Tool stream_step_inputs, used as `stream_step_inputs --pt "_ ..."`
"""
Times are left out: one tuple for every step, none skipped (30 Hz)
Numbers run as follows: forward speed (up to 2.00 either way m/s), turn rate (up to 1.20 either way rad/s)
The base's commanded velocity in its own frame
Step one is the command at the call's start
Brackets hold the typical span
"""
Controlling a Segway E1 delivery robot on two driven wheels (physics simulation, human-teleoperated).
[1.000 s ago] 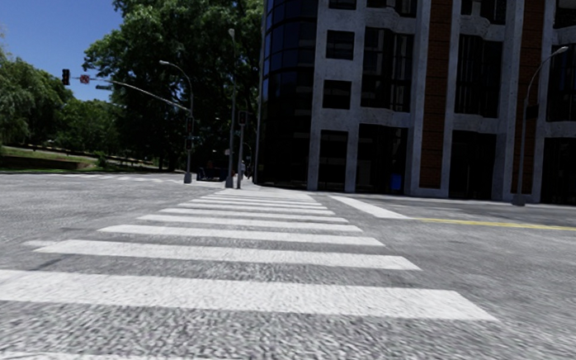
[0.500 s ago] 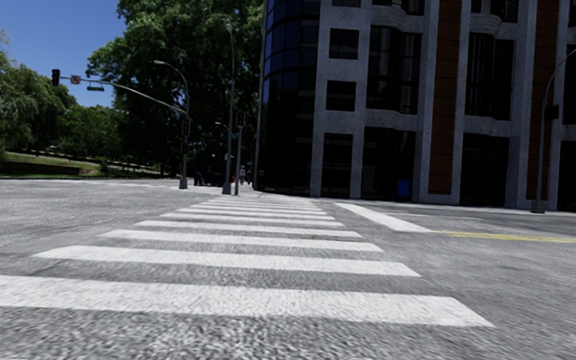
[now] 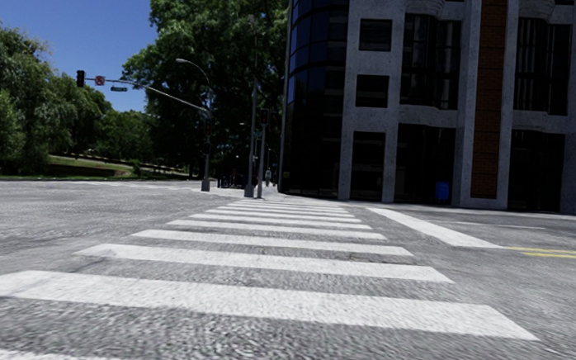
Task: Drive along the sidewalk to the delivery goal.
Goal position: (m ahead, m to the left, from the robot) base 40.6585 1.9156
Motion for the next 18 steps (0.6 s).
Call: stream_step_inputs --pt "2.00 0.35" --pt "2.00 0.35" --pt "2.00 0.33" --pt "2.00 0.33" --pt "2.00 0.14" --pt "2.00 0.00" --pt "2.00 0.00" --pt "2.00 0.00" --pt "2.00 0.00" --pt "2.00 0.00" --pt "2.00 0.00" --pt "2.00 0.00" --pt "2.00 0.00" --pt "2.00 0.00" --pt "2.00 0.00" --pt "2.00 0.00" --pt "2.00 0.00" --pt "2.00 0.00"
